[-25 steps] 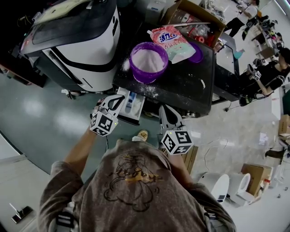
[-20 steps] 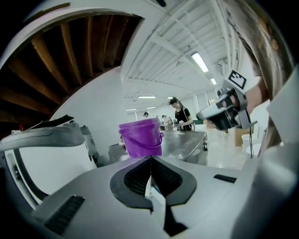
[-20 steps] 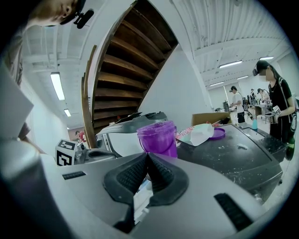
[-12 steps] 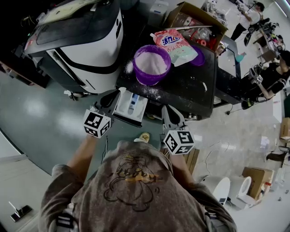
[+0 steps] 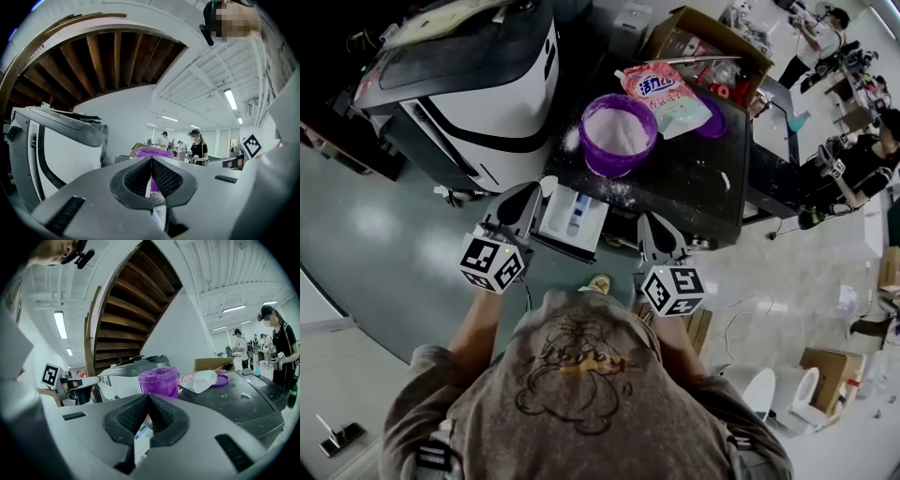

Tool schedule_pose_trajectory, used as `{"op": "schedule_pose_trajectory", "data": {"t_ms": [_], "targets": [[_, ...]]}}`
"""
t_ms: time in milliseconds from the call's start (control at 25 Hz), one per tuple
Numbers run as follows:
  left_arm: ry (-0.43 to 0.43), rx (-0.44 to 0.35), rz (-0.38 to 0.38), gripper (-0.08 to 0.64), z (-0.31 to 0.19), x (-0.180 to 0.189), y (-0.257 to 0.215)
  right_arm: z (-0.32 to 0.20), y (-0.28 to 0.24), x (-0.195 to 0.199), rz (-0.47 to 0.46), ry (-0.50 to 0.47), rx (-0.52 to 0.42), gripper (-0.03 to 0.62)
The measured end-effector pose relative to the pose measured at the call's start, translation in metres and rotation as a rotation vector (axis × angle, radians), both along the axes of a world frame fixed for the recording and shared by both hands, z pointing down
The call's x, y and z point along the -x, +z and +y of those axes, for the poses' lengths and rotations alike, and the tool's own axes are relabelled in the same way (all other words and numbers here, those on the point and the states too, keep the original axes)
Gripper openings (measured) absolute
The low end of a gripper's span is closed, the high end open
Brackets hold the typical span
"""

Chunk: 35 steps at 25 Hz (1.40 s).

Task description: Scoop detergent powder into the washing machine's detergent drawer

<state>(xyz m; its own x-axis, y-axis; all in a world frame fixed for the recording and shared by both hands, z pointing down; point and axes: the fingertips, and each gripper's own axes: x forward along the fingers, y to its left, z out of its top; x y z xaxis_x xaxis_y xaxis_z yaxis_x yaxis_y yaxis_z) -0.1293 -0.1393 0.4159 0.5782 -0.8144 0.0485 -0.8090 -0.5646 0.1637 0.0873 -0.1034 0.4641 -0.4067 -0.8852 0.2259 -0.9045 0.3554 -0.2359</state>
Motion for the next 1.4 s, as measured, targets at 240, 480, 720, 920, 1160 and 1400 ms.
{"op": "schedule_pose_trajectory", "data": {"t_ms": [240,480,720,920,1160,1400], "targets": [[-0.013,-0.016,0.024,0.023,0.007,-0.003,-0.011,-0.001,-0.006,-0.003,0.009,0.009,-0.016,0.002],[-0.027,-0.013,0.034,0.023,0.011,-0.003,-0.016,0.0,-0.013,-0.009,0.02,0.028,-0.039,0.002],[-0.027,0.001,0.038,0.023,0.008,-0.005,-0.013,0.0,-0.012,-0.006,0.013,0.032,-0.04,0.002],[-0.032,0.003,0.046,0.023,0.006,-0.006,-0.013,0.001,-0.012,-0.003,0.006,0.027,-0.043,-0.002],[-0.039,0.01,0.047,0.023,0.004,-0.005,-0.01,0.002,-0.01,-0.005,0.006,0.033,-0.041,-0.002],[-0.039,0.017,0.049,0.023,0.002,-0.006,-0.011,0.0,-0.012,-0.009,0.003,0.041,-0.046,0.0]]}}
